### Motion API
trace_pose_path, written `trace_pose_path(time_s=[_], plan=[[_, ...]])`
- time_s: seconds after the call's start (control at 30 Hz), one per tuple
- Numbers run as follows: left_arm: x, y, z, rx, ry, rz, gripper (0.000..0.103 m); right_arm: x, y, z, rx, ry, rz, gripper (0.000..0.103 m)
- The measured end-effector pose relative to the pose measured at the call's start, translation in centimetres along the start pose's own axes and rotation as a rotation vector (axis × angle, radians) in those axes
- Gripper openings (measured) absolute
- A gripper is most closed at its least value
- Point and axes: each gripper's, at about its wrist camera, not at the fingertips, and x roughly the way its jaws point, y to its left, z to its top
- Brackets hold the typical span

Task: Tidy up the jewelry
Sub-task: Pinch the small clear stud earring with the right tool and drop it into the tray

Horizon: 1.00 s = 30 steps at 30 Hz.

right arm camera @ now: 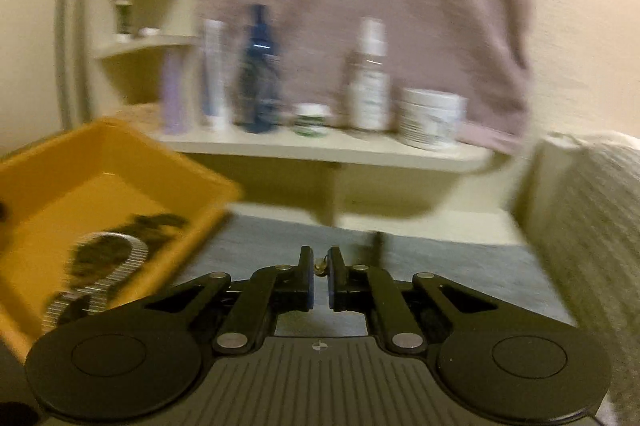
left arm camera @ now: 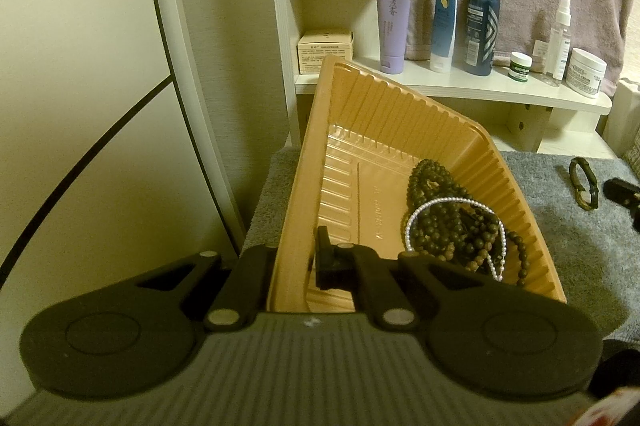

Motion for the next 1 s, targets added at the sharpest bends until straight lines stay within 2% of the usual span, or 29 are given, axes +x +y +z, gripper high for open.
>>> trace_pose_path(time_s=[0.27, 0.4, 0.67, 0.7, 0.77, 0.8, 0.83, 1.0], plan=[[0.0, 0.1, 0.0, 0.000, 0.000, -0.001, 0.004, -0.7, 7.7, 1.1, -0.088, 0.012, 0.314, 0.006], [0.0, 0.1, -0.1, -0.002, 0.000, -0.003, 0.004, -0.6, 10.5, 1.2, -0.134, 0.016, 0.391, 0.006], [0.0, 0.1, -0.1, -0.003, 0.000, -0.003, 0.004, 0.0, 11.7, 1.1, -0.161, 0.028, 0.450, 0.007], [0.0, 0.1, -0.1, -0.004, 0.000, -0.003, 0.004, -0.1, 11.6, 1.1, -0.166, 0.028, 0.444, 0.010], [0.0, 0.1, -0.1, -0.003, 0.000, -0.004, 0.004, -0.5, 11.3, 1.0, -0.159, 0.023, 0.434, 0.023], [0.0, 0.1, 0.0, -0.004, 0.000, -0.004, 0.004, -0.6, 11.0, 1.0, -0.150, 0.021, 0.425, 0.037], [0.0, 0.1, 0.0, -0.004, 0.000, -0.004, 0.004, -0.7, 10.8, 0.9, -0.141, 0.017, 0.419, 0.044], [0.0, 0.1, 0.0, -0.004, -0.001, -0.004, 0.004, -1.1, 8.7, 0.8, -0.107, 0.012, 0.339, 0.044]])
